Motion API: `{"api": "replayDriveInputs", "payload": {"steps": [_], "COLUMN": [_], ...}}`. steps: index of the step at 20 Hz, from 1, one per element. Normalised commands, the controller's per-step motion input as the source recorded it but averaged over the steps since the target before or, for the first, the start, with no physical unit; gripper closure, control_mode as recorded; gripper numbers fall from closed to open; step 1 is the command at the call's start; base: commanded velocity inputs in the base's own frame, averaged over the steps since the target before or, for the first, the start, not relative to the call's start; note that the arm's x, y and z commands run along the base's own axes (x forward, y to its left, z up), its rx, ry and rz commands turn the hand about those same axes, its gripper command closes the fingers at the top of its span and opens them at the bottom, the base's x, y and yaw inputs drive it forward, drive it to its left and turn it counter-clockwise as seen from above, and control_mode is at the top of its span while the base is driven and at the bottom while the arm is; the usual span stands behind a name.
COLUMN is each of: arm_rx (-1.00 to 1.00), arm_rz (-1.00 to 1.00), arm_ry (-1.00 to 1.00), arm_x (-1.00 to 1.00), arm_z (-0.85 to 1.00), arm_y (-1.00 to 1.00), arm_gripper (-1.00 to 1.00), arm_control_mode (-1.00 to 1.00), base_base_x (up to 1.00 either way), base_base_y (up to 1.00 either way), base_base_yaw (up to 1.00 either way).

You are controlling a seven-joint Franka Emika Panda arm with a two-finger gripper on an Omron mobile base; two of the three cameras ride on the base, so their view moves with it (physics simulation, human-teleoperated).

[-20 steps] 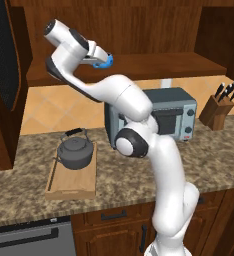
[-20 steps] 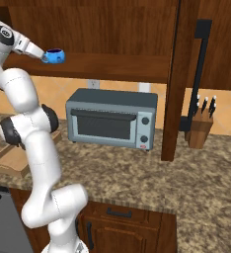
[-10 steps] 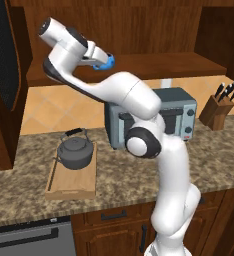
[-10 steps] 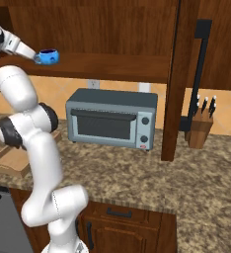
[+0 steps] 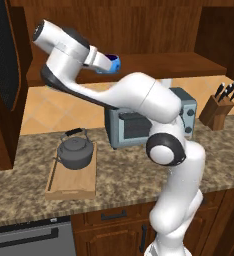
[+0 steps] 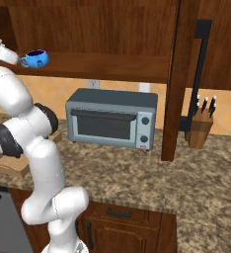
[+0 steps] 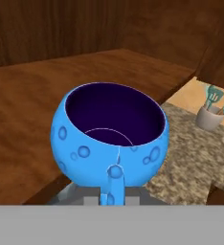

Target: Pick the kettle from the counter and place it on the tray. Then pick the mug from the cabinet and place it on the tray. Then close the cabinet doors.

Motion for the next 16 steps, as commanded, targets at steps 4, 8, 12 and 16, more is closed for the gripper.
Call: {"api": "replayDriveInputs", "payload": {"steps": [4, 8, 12, 16], "arm_rx": [0.08, 0.11, 0.09, 0.05], "arm_rz": [0.07, 0.08, 0.19, 0.33], "arm_ry": [-0.23, -0.24, -0.07, 0.0], "arm_x": [-1.0, -1.0, -1.0, -0.92], "arm_z": [0.0, 0.0, 0.0, -0.06], "arm_y": [-0.38, -0.39, -0.23, -0.08], "arm_gripper": [1.0, 1.0, 1.0, 1.0], "arm_control_mode": [-1.0, -1.0, -1.0, -1.0], "base_base_x": [0.0, 0.0, 0.0, 0.0], "base_base_y": [0.0, 0.0, 0.0, 0.0], "base_base_yaw": [0.0, 0.0, 0.0, 0.0]}}
